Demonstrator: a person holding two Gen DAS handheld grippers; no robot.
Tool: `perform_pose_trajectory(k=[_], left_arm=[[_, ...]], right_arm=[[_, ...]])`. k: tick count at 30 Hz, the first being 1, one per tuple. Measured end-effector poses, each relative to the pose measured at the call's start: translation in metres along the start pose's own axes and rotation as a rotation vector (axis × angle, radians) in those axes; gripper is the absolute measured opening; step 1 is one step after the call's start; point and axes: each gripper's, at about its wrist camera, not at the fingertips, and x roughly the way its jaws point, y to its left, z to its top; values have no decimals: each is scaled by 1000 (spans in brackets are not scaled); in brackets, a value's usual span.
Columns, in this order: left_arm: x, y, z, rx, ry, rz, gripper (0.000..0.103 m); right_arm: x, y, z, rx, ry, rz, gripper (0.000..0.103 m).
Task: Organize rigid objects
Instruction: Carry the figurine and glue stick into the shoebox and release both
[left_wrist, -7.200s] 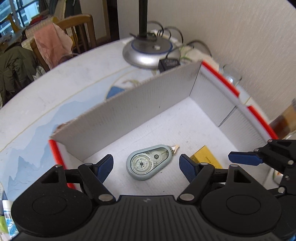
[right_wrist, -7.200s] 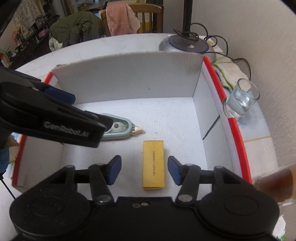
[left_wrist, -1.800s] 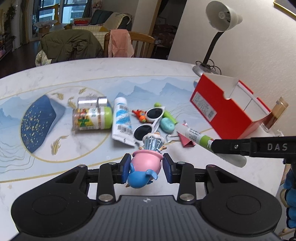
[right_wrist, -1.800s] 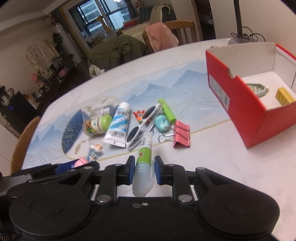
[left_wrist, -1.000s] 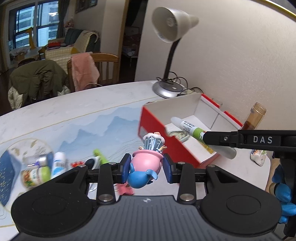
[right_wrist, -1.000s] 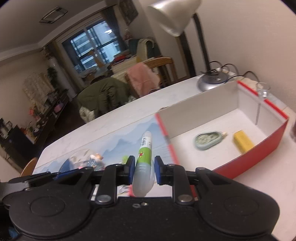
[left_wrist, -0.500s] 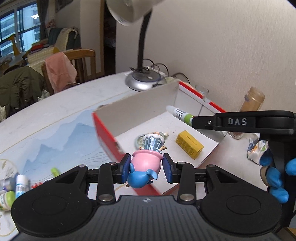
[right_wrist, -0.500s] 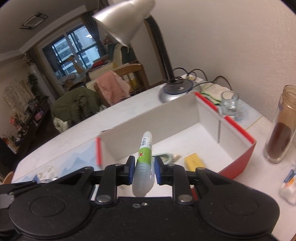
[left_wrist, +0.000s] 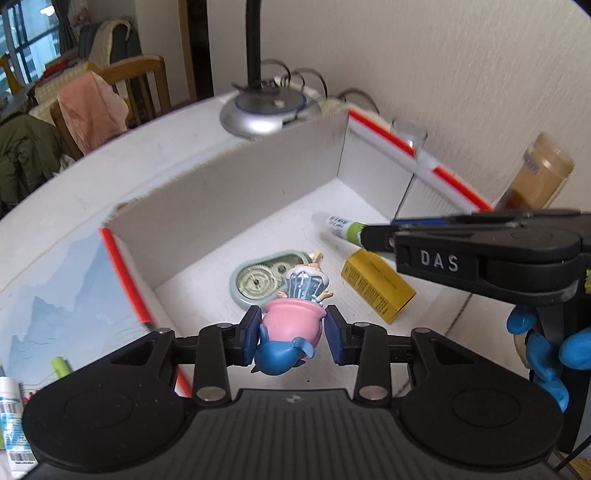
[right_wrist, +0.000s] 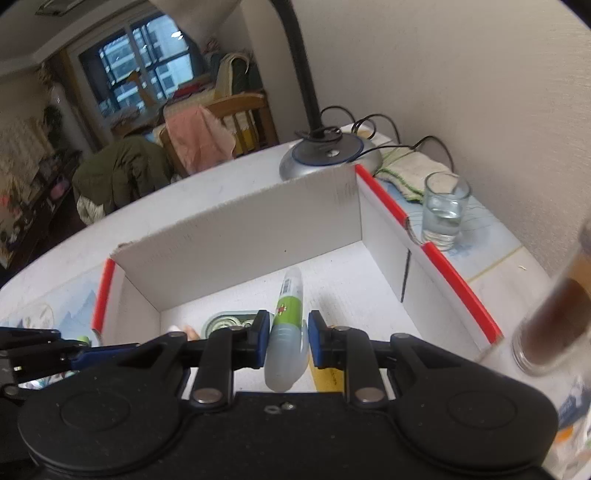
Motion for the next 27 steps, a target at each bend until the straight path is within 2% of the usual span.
perform_pose_trajectory(k=[5,12,19,25,27], left_arm=[[27,-5,5,3,74,11,36],[53,-5,10,-2,160,18,36],[73,-6,13,-15,263,25,36],[85,-4,14,-30,338,32,36],[85,-3,14,-36,335,30,36]], right_arm=[[19,-7,6,-27,39,-19,20],[34,-12,5,-52,107,3,19],[40,-15,6,-54,136,18,19],[43,-18,7,-45,151,20,25],[43,-20,7,-40,155,27,26]])
